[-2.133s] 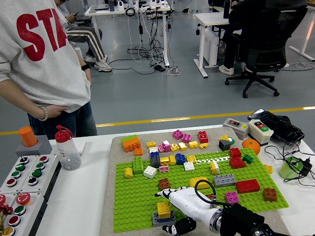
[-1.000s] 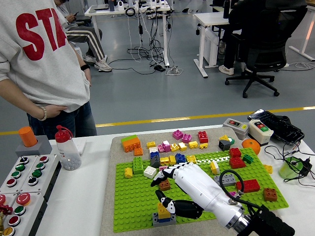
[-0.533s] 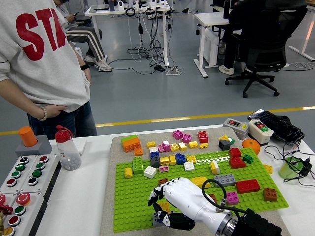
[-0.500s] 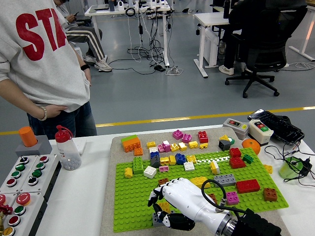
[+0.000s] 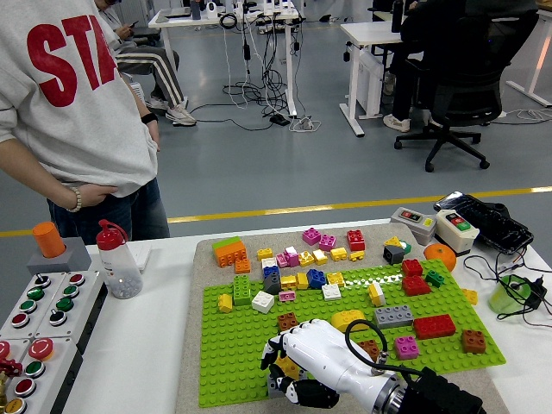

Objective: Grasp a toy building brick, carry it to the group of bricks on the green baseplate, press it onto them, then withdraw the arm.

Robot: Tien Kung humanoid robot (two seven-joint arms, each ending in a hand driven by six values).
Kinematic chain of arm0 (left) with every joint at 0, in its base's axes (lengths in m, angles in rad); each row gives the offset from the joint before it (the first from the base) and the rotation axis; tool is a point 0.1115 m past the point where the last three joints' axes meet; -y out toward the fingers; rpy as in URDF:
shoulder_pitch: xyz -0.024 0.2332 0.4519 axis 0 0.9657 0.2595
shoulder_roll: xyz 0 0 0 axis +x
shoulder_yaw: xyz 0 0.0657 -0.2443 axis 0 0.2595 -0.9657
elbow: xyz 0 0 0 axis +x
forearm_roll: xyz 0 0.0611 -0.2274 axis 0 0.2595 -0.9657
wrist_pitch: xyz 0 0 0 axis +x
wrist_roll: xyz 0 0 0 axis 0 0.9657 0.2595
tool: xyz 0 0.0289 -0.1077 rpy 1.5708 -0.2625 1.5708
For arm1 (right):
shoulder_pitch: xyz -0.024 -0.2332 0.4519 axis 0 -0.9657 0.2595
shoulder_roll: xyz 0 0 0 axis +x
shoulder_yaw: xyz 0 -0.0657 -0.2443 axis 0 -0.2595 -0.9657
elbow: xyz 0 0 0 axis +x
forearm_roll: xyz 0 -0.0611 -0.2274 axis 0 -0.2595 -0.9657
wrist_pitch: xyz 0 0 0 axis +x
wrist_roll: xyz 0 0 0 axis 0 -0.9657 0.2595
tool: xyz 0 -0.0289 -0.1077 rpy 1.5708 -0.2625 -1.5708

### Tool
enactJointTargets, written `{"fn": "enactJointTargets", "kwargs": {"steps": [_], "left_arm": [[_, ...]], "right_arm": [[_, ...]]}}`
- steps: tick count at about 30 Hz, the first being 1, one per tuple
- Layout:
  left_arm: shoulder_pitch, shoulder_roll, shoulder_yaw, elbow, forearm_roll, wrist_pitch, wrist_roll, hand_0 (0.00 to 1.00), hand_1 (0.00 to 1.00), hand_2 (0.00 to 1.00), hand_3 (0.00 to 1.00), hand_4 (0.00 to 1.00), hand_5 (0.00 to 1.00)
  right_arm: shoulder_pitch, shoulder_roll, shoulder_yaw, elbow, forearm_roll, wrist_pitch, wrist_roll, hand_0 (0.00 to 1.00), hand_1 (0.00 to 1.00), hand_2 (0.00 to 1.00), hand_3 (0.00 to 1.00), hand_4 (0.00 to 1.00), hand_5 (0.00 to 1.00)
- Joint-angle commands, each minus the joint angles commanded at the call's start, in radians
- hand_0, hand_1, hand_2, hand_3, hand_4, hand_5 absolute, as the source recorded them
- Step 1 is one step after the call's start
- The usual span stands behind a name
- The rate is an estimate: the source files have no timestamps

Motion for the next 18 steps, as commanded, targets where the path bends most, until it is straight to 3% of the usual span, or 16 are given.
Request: {"fn": "enactJointTargets", "kwargs": {"steps": [18], "left_arm": [[-0.001,0.0,0.001,0.0,-0.001,0.001,-0.001,0.66,0.685,0.675,0.579,0.294,0.998]], "right_arm": [[0.0,0.002,-0.015,-0.03,0.024,0.008,-0.004,0.509,0.558,0.567,0.546,0.352,0.228]]}}
